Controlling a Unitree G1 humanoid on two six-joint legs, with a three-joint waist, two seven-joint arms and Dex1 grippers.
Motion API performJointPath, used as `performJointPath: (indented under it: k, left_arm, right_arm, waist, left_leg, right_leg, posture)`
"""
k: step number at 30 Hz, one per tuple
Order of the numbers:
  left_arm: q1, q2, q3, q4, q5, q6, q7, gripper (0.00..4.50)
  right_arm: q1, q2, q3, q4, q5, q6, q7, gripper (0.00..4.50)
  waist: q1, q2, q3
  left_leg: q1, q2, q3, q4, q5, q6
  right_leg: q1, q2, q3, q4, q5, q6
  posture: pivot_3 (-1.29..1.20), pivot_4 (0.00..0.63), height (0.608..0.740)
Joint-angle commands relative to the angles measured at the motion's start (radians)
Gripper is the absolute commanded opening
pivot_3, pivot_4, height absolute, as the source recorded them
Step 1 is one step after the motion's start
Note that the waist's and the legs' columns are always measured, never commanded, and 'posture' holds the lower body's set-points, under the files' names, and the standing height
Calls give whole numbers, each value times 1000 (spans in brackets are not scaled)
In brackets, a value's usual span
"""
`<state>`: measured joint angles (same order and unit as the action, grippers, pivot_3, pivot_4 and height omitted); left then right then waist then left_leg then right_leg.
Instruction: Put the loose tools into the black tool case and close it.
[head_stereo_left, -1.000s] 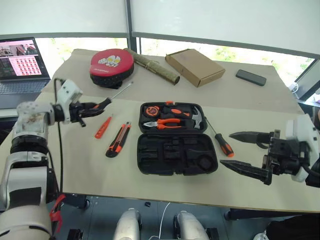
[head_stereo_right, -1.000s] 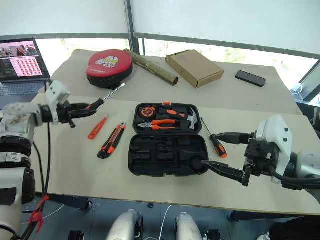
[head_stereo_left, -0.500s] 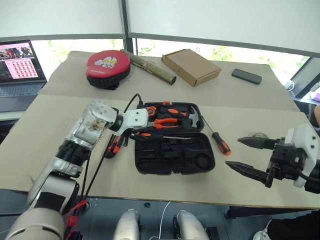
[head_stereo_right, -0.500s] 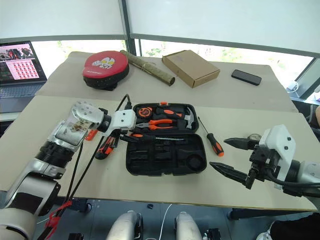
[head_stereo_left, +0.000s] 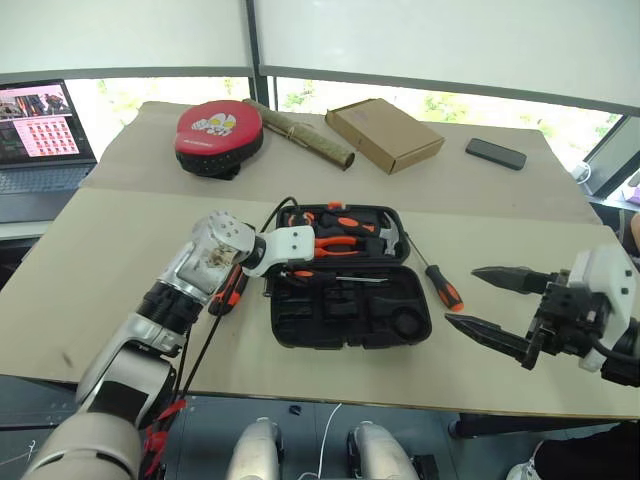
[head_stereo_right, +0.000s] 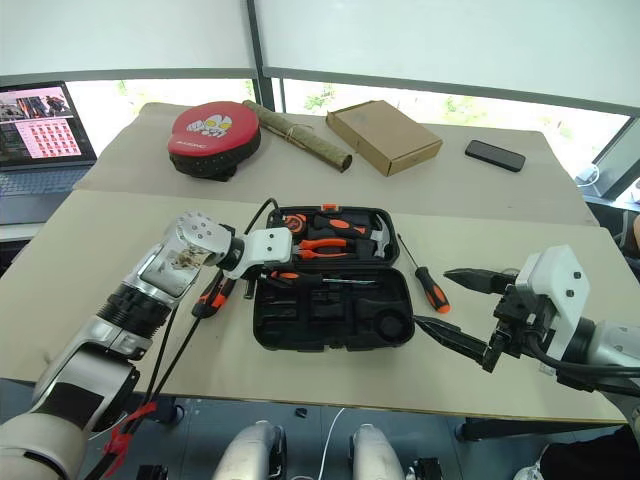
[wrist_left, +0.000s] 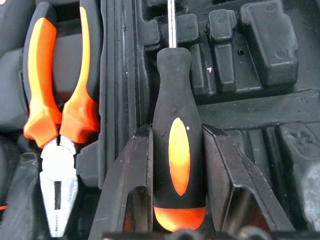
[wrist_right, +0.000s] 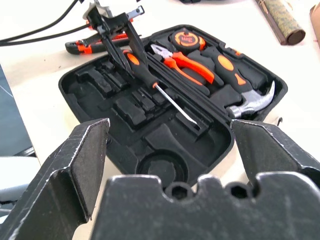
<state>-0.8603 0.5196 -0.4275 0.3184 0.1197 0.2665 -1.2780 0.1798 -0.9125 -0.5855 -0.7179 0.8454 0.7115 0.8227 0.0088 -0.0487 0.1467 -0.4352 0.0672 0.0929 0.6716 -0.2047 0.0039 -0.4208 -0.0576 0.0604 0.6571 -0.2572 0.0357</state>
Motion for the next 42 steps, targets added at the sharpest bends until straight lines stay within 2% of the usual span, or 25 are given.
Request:
performJointPath:
  k: [1,6,8,10,20,26,37,42]
  left_arm:
    - [-20,1,14,-38,-20,44,-18,2349]
    - [-41,9,51,-116,-68,123,-36,4176]
    - [-47,11,56,-130,-75,131,-34,4176]
    - [-53,8,57,-128,-76,125,-26,3741]
    - [-59,-40,-4,-8,-23,30,10,72]
    - [-68,-84,-36,76,16,-9,34,72]
    - [-27,-101,-98,142,95,-127,52,72]
    - [-28,-93,-50,119,59,-104,43,72]
  right_arm:
    - [-11,-3,-14,-19,16,-4,-17,4500]
    - [-14,-4,-7,-21,25,-3,-22,4500]
    - [-13,-3,-3,-23,25,-4,-25,4500]
    - [-15,-2,3,-22,23,-6,-26,4500]
    - [-25,-6,25,-5,-1,-13,-23,4500]
    - [-24,-1,26,-10,3,-10,-30,4500]
    - [-20,7,29,-15,7,-8,-51,4500]
    - [5,11,18,-14,-14,-11,-58,4500]
  waist:
    - [2,0,0]
    - [2,0,0]
    - [2,0,0]
    - [2,0,0]
    - [4,0,0]
    - [5,0,0]
    - [7,3,-2]
    - [7,3,-2]
  left_leg:
    - [0,0,0,0,0,0]
    - [-1,0,-1,2,0,0]
    - [-2,0,-2,3,0,0]
    - [-2,0,-2,3,0,0]
    - [-2,0,-2,3,0,0]
    - [-3,-1,-4,4,0,0]
    - [-2,-2,-6,5,0,0]
    - [4,-2,-7,5,0,1]
  right_leg:
    - [0,0,0,0,0,0]
    - [0,0,-1,1,0,0]
    - [0,0,-1,1,0,0]
    - [0,0,-1,1,0,0]
    - [0,0,-1,1,0,0]
    - [1,0,-2,1,0,0]
    - [3,0,-2,1,0,0]
    - [12,0,-3,-1,-1,1]
  posture:
    - [0,150,740]
    - [0,150,740]
    - [0,150,740]
    - [0,150,740]
    - [0,150,740]
    - [0,150,740]
    - [0,150,740]
    - [0,150,740]
